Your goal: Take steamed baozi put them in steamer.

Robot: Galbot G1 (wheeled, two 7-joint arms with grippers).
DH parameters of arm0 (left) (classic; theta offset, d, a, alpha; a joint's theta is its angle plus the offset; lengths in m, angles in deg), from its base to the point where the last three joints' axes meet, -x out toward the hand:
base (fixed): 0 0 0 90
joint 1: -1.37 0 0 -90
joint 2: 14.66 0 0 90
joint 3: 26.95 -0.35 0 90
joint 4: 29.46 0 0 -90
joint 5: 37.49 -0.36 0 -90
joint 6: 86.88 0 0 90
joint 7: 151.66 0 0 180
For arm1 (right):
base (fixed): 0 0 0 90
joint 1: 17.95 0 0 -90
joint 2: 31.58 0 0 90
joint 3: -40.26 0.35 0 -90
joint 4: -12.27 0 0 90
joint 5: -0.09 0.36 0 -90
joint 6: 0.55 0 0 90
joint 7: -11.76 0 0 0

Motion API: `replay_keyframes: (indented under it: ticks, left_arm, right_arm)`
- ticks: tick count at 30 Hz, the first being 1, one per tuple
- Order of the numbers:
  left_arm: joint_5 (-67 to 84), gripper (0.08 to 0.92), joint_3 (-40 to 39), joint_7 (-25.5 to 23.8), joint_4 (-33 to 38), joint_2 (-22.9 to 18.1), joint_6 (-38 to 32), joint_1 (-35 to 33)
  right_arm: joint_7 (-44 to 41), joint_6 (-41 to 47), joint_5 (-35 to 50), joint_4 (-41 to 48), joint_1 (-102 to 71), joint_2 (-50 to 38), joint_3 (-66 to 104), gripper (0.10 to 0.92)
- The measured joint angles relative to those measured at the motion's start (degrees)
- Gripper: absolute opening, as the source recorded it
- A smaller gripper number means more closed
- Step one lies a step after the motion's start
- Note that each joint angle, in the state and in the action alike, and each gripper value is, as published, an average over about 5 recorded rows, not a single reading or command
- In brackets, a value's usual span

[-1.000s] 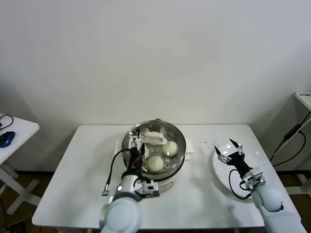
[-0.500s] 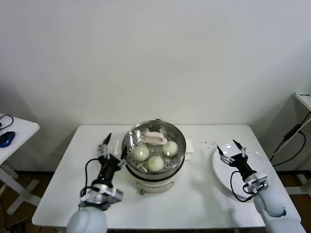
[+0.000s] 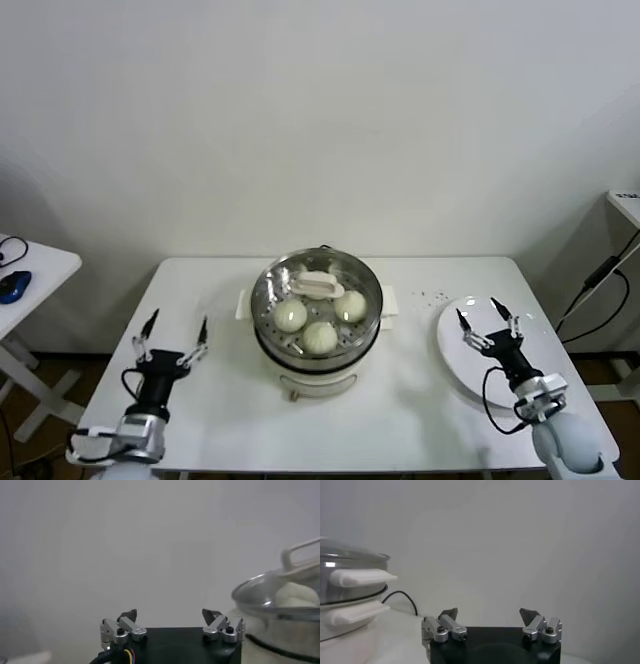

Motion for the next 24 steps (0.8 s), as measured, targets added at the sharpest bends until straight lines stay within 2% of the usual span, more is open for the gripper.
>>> replay_keyframes:
  ticks: [9,24]
  left_arm:
    - [7.6,0.823,3.4,-0.5,-4.5,-1.4,-6.4,-2.9]
    - [11.1,0.823,5.6,-1.7,-6.8,-2.0,-8.3,-5.2]
  right_arm:
    - [0.6,-1.5,2.2,-3.1,-4.6,-0.3,0.0,0.823]
    - [1.6,-2.4,4.5,-5.7,-7.3,-0.5,-0.1,0.823]
